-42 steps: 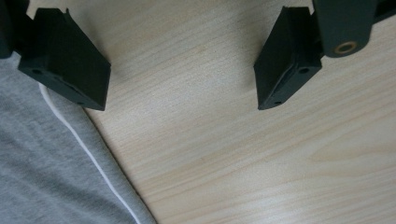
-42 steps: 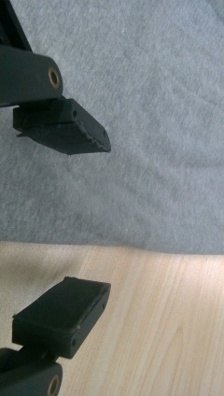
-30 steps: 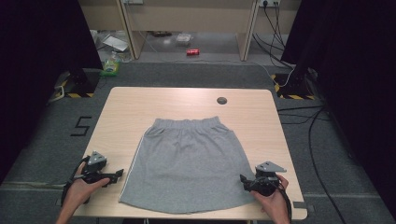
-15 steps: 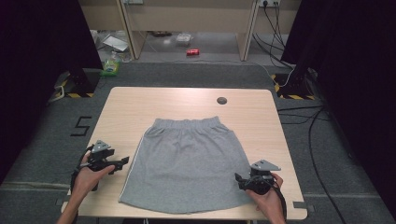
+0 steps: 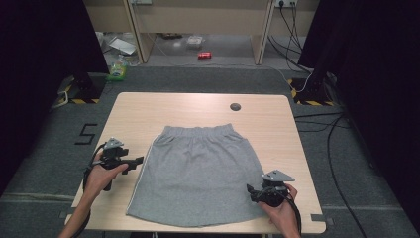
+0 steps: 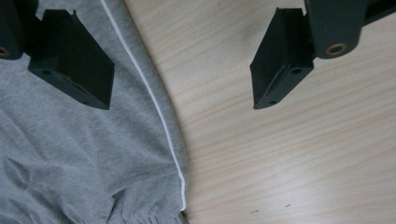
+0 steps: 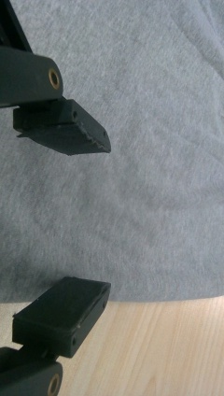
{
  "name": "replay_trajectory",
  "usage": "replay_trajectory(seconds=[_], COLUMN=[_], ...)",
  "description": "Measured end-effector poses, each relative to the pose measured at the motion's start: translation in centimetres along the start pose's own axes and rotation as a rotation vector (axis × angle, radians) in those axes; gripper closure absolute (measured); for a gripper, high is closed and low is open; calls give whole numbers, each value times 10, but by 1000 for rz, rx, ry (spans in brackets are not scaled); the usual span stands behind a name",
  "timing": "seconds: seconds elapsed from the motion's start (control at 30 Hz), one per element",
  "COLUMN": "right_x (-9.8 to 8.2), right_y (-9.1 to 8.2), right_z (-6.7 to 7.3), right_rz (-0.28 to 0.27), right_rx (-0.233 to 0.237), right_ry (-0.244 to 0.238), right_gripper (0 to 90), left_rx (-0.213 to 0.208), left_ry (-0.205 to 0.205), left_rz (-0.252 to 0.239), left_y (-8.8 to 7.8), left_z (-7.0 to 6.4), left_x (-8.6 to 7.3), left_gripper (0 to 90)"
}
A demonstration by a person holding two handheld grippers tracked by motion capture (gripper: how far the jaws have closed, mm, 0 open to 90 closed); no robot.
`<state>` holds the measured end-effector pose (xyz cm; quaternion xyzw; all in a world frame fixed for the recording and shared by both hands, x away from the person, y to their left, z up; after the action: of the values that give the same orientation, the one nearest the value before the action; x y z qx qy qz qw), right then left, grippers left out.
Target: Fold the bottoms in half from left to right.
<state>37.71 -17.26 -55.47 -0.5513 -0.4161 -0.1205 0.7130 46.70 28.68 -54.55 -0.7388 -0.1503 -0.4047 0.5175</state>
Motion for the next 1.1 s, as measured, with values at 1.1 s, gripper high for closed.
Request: replay_trajectory(seconds=[1.1], right_x=[3], right_y=[3], right_z=[8], right_rz=[-6], right_rx=[16], right_ry=[-19], right_gripper=[285], left_rx=[-61], left_ry=[-21], left_rz=[-8], left_y=[52], left_z=[-15], left_x=[62], left_gripper=[343])
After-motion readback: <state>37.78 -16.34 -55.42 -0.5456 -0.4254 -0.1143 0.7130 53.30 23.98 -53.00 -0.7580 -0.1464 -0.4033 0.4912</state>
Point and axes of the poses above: each handheld gripper's, and its own axes: y roughly forward along the jaws, x roughly out of its top, z roughly to its left, the point moved 8 cm from there along y, roughly forward along the jaws
